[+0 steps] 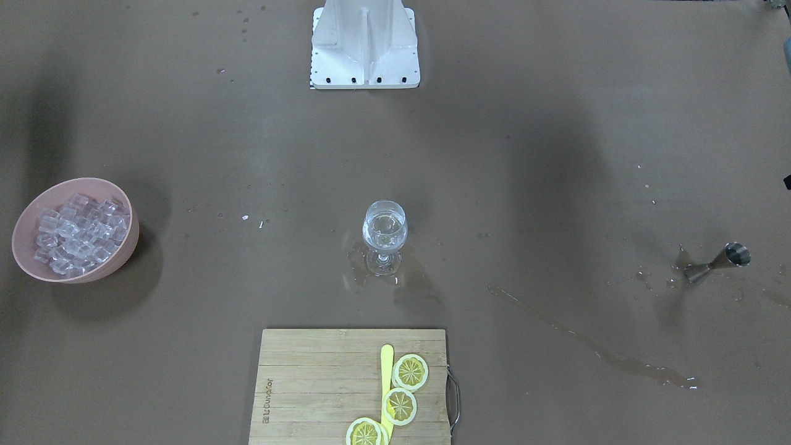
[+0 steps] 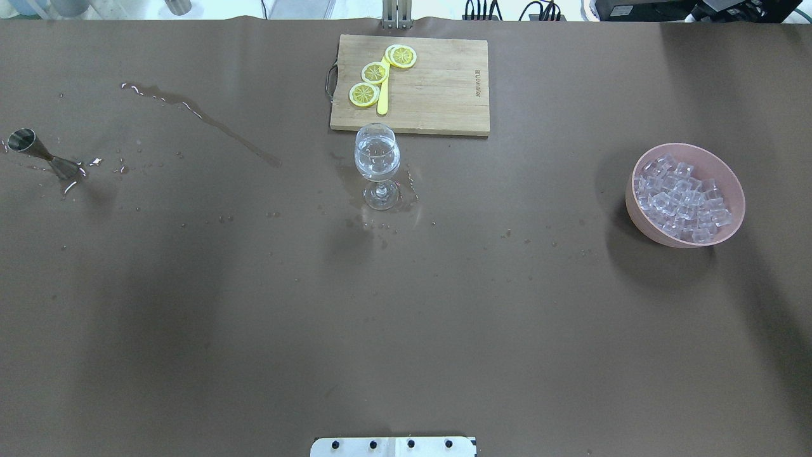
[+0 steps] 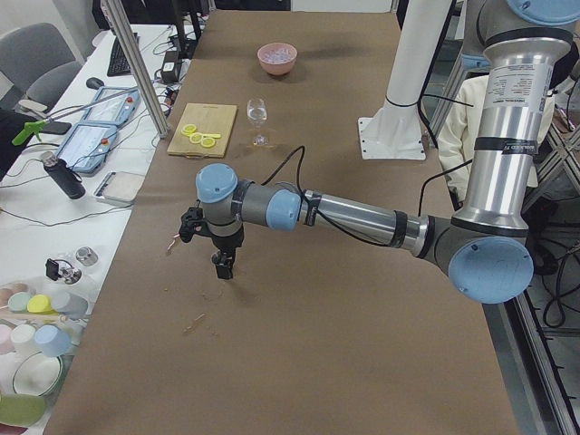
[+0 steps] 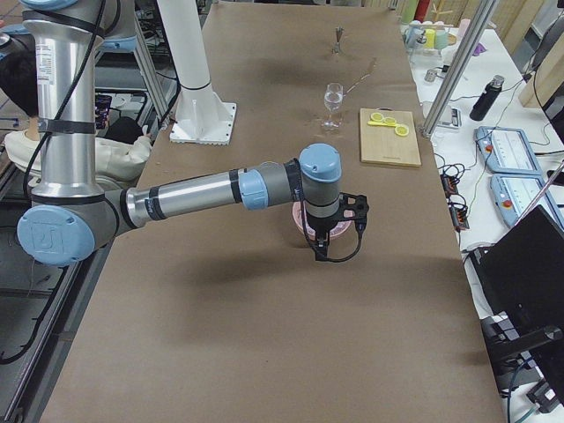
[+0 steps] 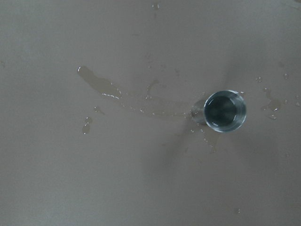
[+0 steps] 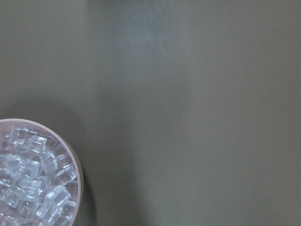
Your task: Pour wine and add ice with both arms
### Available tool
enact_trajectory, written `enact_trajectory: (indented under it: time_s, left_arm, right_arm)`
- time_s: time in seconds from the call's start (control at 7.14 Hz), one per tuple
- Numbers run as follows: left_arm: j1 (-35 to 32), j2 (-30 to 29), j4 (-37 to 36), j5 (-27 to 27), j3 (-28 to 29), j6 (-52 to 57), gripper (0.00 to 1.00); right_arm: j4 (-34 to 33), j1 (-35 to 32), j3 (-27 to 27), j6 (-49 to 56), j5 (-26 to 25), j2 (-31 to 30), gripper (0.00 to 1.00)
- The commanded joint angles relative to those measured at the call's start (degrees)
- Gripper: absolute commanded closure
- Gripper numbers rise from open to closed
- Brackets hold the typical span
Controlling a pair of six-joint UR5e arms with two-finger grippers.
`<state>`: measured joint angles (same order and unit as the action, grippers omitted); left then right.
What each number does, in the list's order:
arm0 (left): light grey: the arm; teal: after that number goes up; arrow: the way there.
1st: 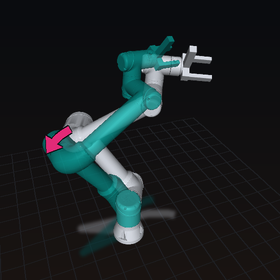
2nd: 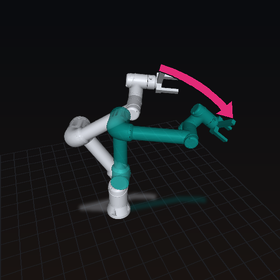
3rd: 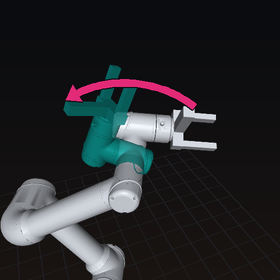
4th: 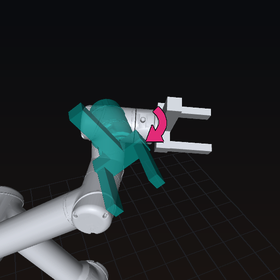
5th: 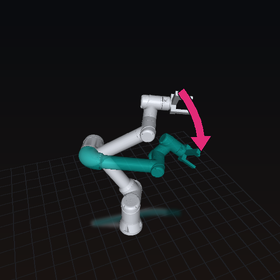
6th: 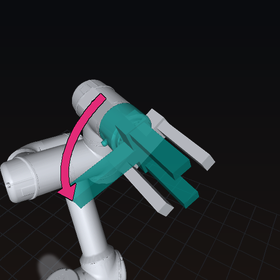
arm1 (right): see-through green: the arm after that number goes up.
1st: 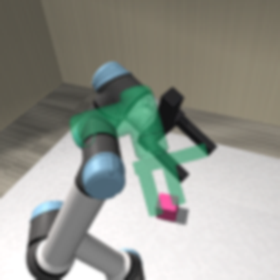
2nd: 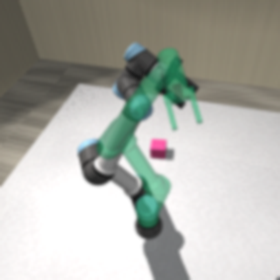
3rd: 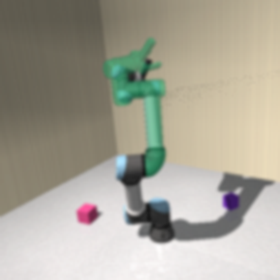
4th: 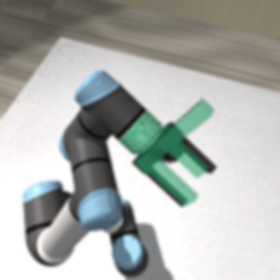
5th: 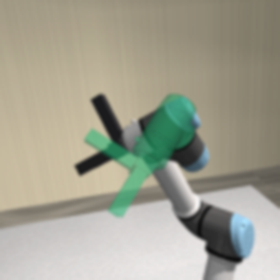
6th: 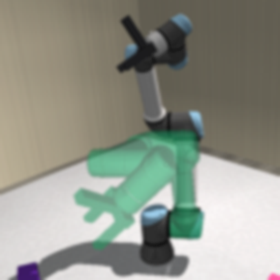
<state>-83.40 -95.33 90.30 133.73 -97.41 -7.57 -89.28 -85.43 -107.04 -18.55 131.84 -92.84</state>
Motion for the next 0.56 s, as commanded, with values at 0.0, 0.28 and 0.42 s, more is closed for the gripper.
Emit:
enact_trajectory:
  time_s: [0.0,0.28,0.42]
  left_arm:
    - [-0.1,2.1,8.5,0.0,-0.6,-4.0,0.02]
    - [0.0,8.0,24.5,-0.3,1.9,-9.7,0.02]
    - [0.0,8.4,31.5,-0.4,4.9,-13.1,0.02]
  right_arm:
    - [-0.6,0.2,-0.1,-0.3,0.3,0.6,0.00]
    - [-6.8,0.9,-0.4,-2.8,0.5,5.6,0.00]
    - [-6.8,2.4,-0.3,-6.6,0.6,6.9,0.00]
